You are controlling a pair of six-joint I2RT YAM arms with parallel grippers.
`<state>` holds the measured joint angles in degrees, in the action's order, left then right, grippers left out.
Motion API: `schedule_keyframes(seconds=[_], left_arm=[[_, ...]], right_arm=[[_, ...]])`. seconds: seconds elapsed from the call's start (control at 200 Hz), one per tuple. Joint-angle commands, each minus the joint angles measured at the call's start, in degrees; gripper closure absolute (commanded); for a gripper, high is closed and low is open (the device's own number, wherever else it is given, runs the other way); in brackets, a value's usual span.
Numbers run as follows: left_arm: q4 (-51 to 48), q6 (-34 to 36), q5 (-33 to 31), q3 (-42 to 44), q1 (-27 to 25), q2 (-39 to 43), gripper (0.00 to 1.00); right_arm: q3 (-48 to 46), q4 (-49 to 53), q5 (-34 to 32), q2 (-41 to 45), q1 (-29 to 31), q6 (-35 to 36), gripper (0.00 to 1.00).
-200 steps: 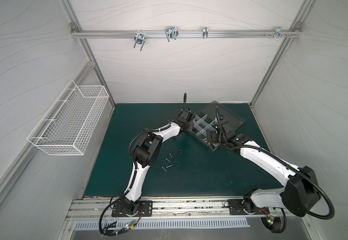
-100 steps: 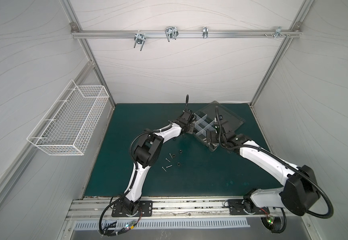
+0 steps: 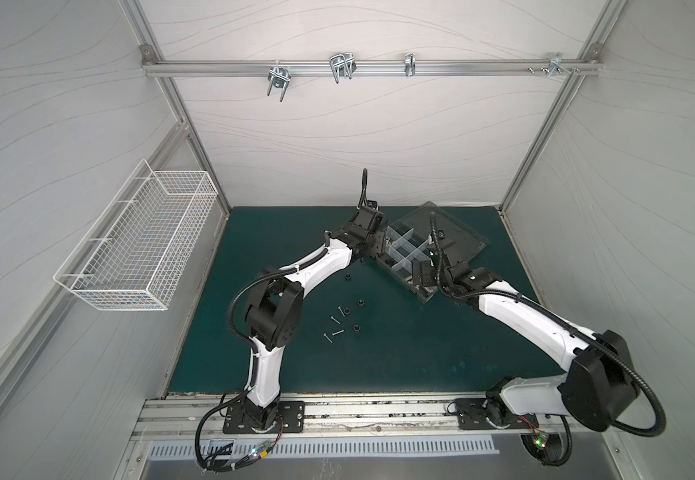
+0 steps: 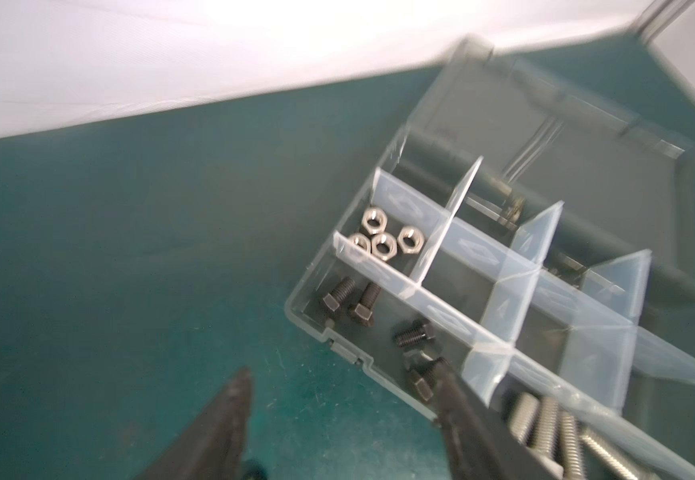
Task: Sort the screws and nuts into containers
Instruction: 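Withdraw the left arm while the right gripper moves to a black nut and grasps it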
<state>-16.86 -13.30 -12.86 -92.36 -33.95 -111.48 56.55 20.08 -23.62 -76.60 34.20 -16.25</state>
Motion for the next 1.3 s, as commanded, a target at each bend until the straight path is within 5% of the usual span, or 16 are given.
schedule_keyframes(seconds=[0.0,0.14,0.58,0.87,1.296], left_arm=[[-0.37,-3.11,-4.8,4.13,-0.02,5.28,0.16],[-0.51,-6.31,-8.72,11.25,0.48,12.87,0.01],[-3.76,-21.61,-15.25,37.28,8.14,36.59,0.01],[-9.12,-25.65,-19.61,44.7,9.61,42.76,0.01],[-11.77,-31.23,-21.77,50.87,9.79,48.43,0.01]], right_arm=[[-0.78,0.16,1.89,1.53,-0.14,-0.34,0.01],[-1.86,-0.48,5.07,1.16,1.02,-0.21,0.01],[4.78,-0.12,12.45,-16.43,15.03,1.7,0.16],[14.55,0.65,14.28,-30.15,19.68,4.78,0.32],[18.83,0.84,12.91,-38.47,18.99,7.08,0.47]])
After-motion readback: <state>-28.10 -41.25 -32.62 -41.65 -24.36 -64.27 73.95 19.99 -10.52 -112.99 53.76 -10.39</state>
